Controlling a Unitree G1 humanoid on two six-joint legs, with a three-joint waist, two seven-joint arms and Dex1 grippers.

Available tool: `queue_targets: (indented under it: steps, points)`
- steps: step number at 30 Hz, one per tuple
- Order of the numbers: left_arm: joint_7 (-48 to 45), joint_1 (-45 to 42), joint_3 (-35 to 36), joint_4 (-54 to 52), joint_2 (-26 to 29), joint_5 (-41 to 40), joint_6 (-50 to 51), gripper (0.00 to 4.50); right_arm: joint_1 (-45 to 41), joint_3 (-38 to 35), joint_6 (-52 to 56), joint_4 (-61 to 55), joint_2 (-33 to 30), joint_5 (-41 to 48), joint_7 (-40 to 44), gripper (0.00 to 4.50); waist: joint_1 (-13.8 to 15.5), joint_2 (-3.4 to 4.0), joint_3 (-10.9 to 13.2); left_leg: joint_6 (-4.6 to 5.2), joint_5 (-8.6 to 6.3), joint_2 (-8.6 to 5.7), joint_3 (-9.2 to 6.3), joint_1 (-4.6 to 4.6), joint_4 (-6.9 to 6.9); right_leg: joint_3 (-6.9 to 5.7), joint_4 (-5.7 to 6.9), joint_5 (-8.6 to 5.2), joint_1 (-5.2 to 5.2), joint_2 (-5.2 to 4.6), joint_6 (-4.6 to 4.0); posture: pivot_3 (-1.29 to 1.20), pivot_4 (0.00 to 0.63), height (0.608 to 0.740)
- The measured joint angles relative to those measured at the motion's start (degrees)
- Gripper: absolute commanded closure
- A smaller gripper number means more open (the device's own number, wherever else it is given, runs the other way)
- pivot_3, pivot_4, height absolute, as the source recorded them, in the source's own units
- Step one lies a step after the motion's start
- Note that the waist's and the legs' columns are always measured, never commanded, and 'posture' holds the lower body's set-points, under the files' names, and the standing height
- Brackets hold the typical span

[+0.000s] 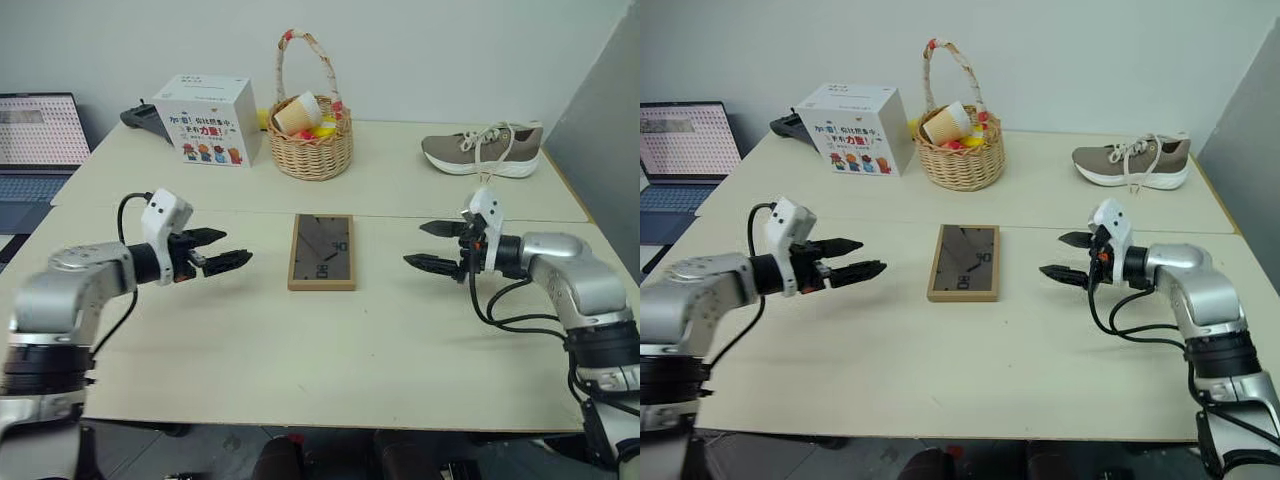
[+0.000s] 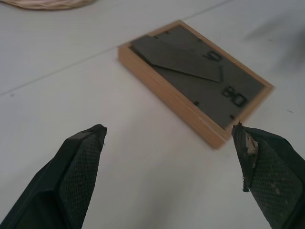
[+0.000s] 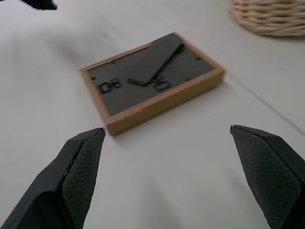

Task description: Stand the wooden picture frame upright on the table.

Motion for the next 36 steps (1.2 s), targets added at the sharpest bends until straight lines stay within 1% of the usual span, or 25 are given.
queue_targets:
  steps: [5, 8, 11, 13, 14, 15, 16, 17, 18, 21, 22, 24, 25, 26, 27, 28, 30, 31, 32, 34, 36]
  points:
    - [-0.9, -0.6, -1.7, 0.3, 0.2, 1.8, -2.3, 0.00, -1.7, 1.4, -1.4, 2.9, 1.2, -1.3, 0.8, 0.03, 0.1, -0.01, 0.0, 0.00, 0.00, 0.00, 0.02, -0.07, 0.05, 0.02, -0.01, 0.00, -0.05, -0.01, 0.00, 0.00, 0.150, 0.740]
    - [0.3, -2.2, -1.6, 0.5, -0.6, 1.8, -2.2, 0.00, -1.7, 1.8, -2.2, 3.8, 1.9, -2.0, 0.7, 0.03, 0.2, -0.01, 0.0, 0.00, 0.00, 0.01, -0.03, -0.20, 0.07, 0.03, -0.02, 0.00, -0.11, -0.02, 0.00, 0.00, 0.150, 0.740]
    - [1.6, -2.6, -1.6, 1.7, -1.1, 3.5, -5.1, 0.00, -2.8, 2.3, -4.9, 6.8, 3.5, -3.8, 0.0, 0.03, 0.2, -0.01, 0.0, 0.00, 0.00, 0.00, 0.00, -0.17, 0.08, 0.04, 0.00, 0.01, -0.11, -0.03, -0.01, 0.00, 0.150, 0.740]
    - [2.7, -3.3, -1.6, 4.3, -2.5, 4.5, -6.9, 0.37, -4.5, 2.3, -7.5, 10.8, 5.0, -5.6, -1.5, 0.41, 0.0, -0.01, 0.0, 0.00, 0.00, 0.02, 0.03, -0.16, 0.09, 0.04, 0.05, 0.01, -0.14, -0.02, -0.01, 0.00, 0.150, 0.740]
    - [3.5, -3.5, -1.6, 5.5, -3.2, 4.9, -7.7, 0.46, -5.4, 2.3, -8.7, 12.9, 5.9, -6.4, -2.3, 0.56, 0.0, -0.01, 0.0, 0.00, 0.00, 0.02, 0.03, -0.16, 0.09, 0.04, 0.05, 0.01, -0.15, -0.02, -0.01, 0.00, 0.150, 0.740]
    - [3.8, -3.7, -1.6, 6.4, -3.8, 5.2, -8.3, 0.71, -5.9, 2.5, -9.5, 14.3, 6.5, -7.1, -2.9, 0.79, 0.0, -0.01, 0.0, 0.01, 0.00, 0.01, 0.05, -0.16, 0.09, 0.03, 0.06, 0.01, -0.15, -0.02, -0.01, 0.00, 0.150, 0.740]
    - [4.2, -3.8, -1.7, 7.4, -4.6, 5.8, -9.0, 0.81, -6.5, 2.9, -10.8, 16.4, 7.4, -8.2, -3.6, 0.91, -0.1, -0.01, 0.0, 0.00, 0.00, 0.02, 0.04, -0.17, 0.08, 0.04, 0.04, 0.01, -0.15, -0.02, -0.01, 0.00, 0.150, 0.740]
    - [4.9, -3.8, -2.0, 8.6, -5.2, 6.7, -10.1, 1.16, -7.1, 3.2, -11.9, 18.6, 8.5, -9.0, -4.3, 1.31, -0.1, -0.01, 0.0, 0.00, 0.00, 0.02, 0.05, -0.17, 0.08, 0.05, 0.03, 0.01, -0.15, -0.03, -0.01, 0.00, 0.150, 0.740]
    - [5.4, -4.1, -2.5, 9.8, -6.0, 7.5, -10.8, 1.27, -7.7, 3.2, -12.6, 20.4, 9.9, -9.5, -5.5, 1.47, -0.1, -0.01, 0.0, 0.00, 0.01, 0.02, 0.07, -0.17, 0.08, 0.05, 0.04, 0.01, -0.16, -0.03, -0.01, 0.00, 0.150, 0.740]
    - [7.5, -5.4, -4.3, 13.6, -9.5, 9.9, -12.4, 1.90, -8.9, 3.2, -14.4, 25.5, 14.7, -10.7, -8.9, 2.15, -0.1, -0.01, 0.0, -0.01, 0.01, 0.01, 0.04, -0.21, 0.10, 0.05, 0.07, 0.01, -0.17, -0.09, -0.02, 0.00, 0.150, 0.740]
    - [8.9, -6.5, -5.0, 15.4, -11.2, 11.3, -13.4, 2.03, -9.7, 3.3, -15.6, 27.9, 16.1, -11.9, -10.7, 2.29, -0.1, -0.01, 0.0, -0.01, 0.01, 0.01, 0.05, -0.21, 0.12, 0.04, 0.08, 0.02, -0.17, -0.10, -0.02, 0.00, 0.150, 0.740]
    - [13.2, -9.2, -6.4, 19.8, -15.5, 14.6, -16.7, 2.46, -11.4, 3.4, -18.9, 33.2, 19.1, -14.7, -15.4, 2.76, 0.1, -0.02, 0.0, -0.02, 0.02, -0.01, 0.02, -0.25, 0.18, 0.04, 0.09, 0.02, -0.17, -0.16, -0.02, 0.00, 0.150, 0.740]
    - [14.9, -10.3, -7.2, 21.6, -17.5, 16.0, -18.2, 2.58, -12.4, 3.4, -20.3, 35.9, 20.6, -15.7, -17.5, 2.92, 0.2, -0.02, 0.0, -0.02, 0.02, -0.02, 0.03, -0.28, 0.19, 0.05, 0.08, 0.02, -0.18, -0.19, -0.02, 0.00, 0.150, 0.740]
    - [16.0, -11.0, -7.8, 22.9, -19.2, 17.0, -19.4, 2.92, -13.0, 3.4, -21.6, 37.9, 21.9, -16.6, -19.1, 3.28, 0.2, -0.02, 0.0, -0.04, 0.03, -0.02, 0.04, -0.30, 0.19, 0.05, 0.08, 0.02, -0.18, -0.21, -0.02, 0.00, 0.150, 0.740]
    - [16.7, -11.3, -8.4, 24.0, -20.7, 17.8, -20.4, 3.14, -13.5, 3.5, -22.7, 39.6, 22.9, -17.3, -20.2, 3.56, 0.2, -0.02, 0.0, -0.04, 0.03, -0.01, 0.04, -0.31, 0.18, 0.06, 0.06, 0.02, -0.21, -0.24, -0.02, 0.00, 0.150, 0.740]
    - [17.6, -11.6, -8.8, 25.1, -21.9, 18.4, -21.3, 3.31, -13.9, 3.6, -23.7, 41.2, 23.5, -18.0, -21.1, 3.73, 0.2, -0.02, 0.0, -0.07, 0.04, 0.00, 0.04, -0.33, 0.17, 0.05, 0.07, 0.02, -0.26, -0.27, -0.02, 0.00, 0.150, 0.740]
    - [19.2, -11.7, -9.4, 26.6, -24.2, 19.4, -22.2, 3.73, -14.5, 3.7, -25.3, 43.5, 24.3, -19.3, -22.4, 4.21, 0.2, -0.01, 0.0, -0.14, 0.09, 0.02, 0.02, -0.37, 0.16, 0.05, 0.09, 0.03, -0.33, -0.34, -0.01, 0.00, 0.150, 0.740]
    - [19.9, -11.6, -9.4, 26.9, -25.1, 19.6, -22.2, 3.86, -14.6, 3.7, -25.6, 44.2, 24.7, -19.5, -22.9, 4.33, 0.1, -0.02, 0.0, -0.17, 0.10, 0.03, 0.00, -0.38, 0.16, 0.05, 0.09, 0.03, -0.34, -0.36, -0.02, 0.00, 0.150, 0.740]
    - [20.2, -11.6, -9.4, 26.9, -25.8, 19.9, -22.2, 4.08, -14.6, 3.7, -26.0, 44.6, 25.1, -19.6, -23.3, 4.50, 0.1, -0.01, 0.0, -0.18, 0.10, 0.02, -0.03, -0.38, 0.16, 0.06, 0.12, 0.03, -0.34, -0.36, -0.02, 0.00, 0.150, 0.740]
    - [20.4, -11.6, -9.4, 26.7, -26.8, 20.1, -22.0, 4.49, -14.6, 3.8, -26.4, 44.5, 26.2, -20.0, -23.2, 4.50, -0.1, -0.01, 0.0, -0.10, 0.06, 0.02, -0.05, -0.35, 0.16, 0.08, 0.21, 0.03, -0.34, -0.34, -0.02, 0.00, 0.150, 0.740]
    - [19.9, -10.9, -9.8, 25.0, -27.2, 20.1, -20.7, 4.49, -14.2, 3.8, -26.2, 43.5, 26.7, -19.9, -22.6, 4.50, -0.4, -0.01, 0.0, -0.07, 0.04, 0.02, -0.09, -0.35, 0.16, 0.08, 0.24, 0.03, -0.33, -0.33, -0.02, 0.00, 0.150, 0.740]
